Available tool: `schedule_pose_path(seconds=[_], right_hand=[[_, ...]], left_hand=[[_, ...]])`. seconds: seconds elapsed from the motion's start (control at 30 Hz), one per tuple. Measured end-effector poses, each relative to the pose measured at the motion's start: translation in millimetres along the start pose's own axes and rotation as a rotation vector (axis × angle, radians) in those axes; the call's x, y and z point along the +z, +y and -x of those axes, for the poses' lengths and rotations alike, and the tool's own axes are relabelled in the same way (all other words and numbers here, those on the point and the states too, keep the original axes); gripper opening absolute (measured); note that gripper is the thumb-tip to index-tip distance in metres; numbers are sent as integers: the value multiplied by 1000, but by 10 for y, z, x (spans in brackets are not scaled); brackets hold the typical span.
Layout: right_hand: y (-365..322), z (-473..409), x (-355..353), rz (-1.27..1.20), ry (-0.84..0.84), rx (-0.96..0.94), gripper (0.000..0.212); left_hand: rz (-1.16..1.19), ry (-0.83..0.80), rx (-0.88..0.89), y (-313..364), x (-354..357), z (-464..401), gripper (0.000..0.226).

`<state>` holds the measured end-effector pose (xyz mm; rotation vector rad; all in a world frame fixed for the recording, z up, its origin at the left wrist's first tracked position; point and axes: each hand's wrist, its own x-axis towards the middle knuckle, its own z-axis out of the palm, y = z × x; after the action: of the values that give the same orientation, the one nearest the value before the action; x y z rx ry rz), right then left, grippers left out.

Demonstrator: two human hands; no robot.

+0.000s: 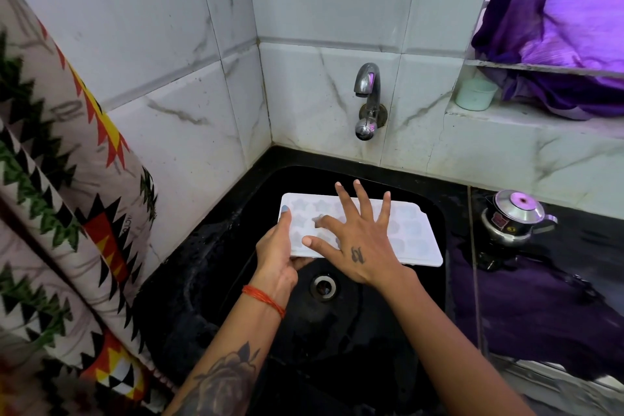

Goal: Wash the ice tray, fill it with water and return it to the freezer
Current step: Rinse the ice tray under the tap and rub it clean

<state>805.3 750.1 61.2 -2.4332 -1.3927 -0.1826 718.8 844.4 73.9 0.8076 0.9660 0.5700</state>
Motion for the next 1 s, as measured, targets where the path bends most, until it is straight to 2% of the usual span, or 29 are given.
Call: schedule_pose_path(seconds=[0.17,0.43,0.53,0.73,1.0], right_hand=[[17,7,-10,-10,5,-10,78],[32,18,46,120,92,-19,70],[36,27,38,86,65,-26,77],[39,14,-29,-28,-63,18,75],[53,27,-4,51,41,-41,76]], left_hand=[[-5,-10,-3,-3,-9,2,26],[-8,-22,-2,-6,0,-10,26],[-13,-21,0,-3,3,-6,26],[-13,-21,-7,-4,-7,-7,27],[-7,-30,-9,-22,-8,1,27]])
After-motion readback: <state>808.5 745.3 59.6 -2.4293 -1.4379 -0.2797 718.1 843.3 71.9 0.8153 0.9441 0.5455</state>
